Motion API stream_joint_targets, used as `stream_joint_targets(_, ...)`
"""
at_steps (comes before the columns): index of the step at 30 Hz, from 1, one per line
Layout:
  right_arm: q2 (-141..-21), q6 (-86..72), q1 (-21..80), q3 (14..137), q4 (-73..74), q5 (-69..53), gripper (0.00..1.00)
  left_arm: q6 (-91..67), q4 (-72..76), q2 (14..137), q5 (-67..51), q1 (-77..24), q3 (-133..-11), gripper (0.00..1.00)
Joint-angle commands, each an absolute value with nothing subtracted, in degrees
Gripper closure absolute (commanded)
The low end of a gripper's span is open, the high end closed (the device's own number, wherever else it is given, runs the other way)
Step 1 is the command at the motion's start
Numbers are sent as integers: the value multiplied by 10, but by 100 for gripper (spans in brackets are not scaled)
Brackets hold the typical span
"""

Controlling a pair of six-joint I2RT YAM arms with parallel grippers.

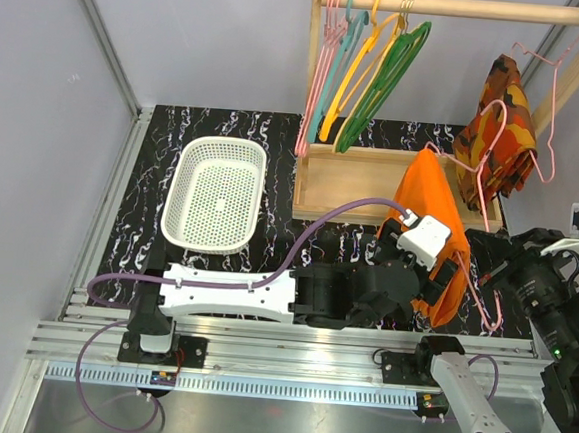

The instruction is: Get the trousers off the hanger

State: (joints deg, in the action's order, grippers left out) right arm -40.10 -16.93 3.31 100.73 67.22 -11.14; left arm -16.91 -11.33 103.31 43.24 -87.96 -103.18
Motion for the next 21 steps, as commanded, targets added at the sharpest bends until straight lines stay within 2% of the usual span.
stream_joint_targets(1,-392,-176,28,1038,524,-118,100,-168,-64,1041,430,-873,-1062,22)
stream_joint_targets(6,-395,-182,24,1043,526,-131,100,-161,-53,1051,428,-870,-1059,25)
stream_joint_targets(10,-396,-185,18,1034,526,-134,100,-161,-41,1053,420,-870,-1059,18)
stream_joint_targets(13,-394,-185,17,1026,526,-137,100,-161,-33,1049,419,-870,-1057,18)
stream_joint_targets(14,-393,-185,16,1024,524,-138,100,-159,-30,1048,418,-870,-1057,21)
stream_joint_targets(18,-396,-181,17,1013,519,-137,100,-155,-37,1049,420,-870,-1065,23)
stream_joint_targets(21,-394,-187,16,1010,513,-145,100,-149,-40,1051,441,-869,-1070,35)
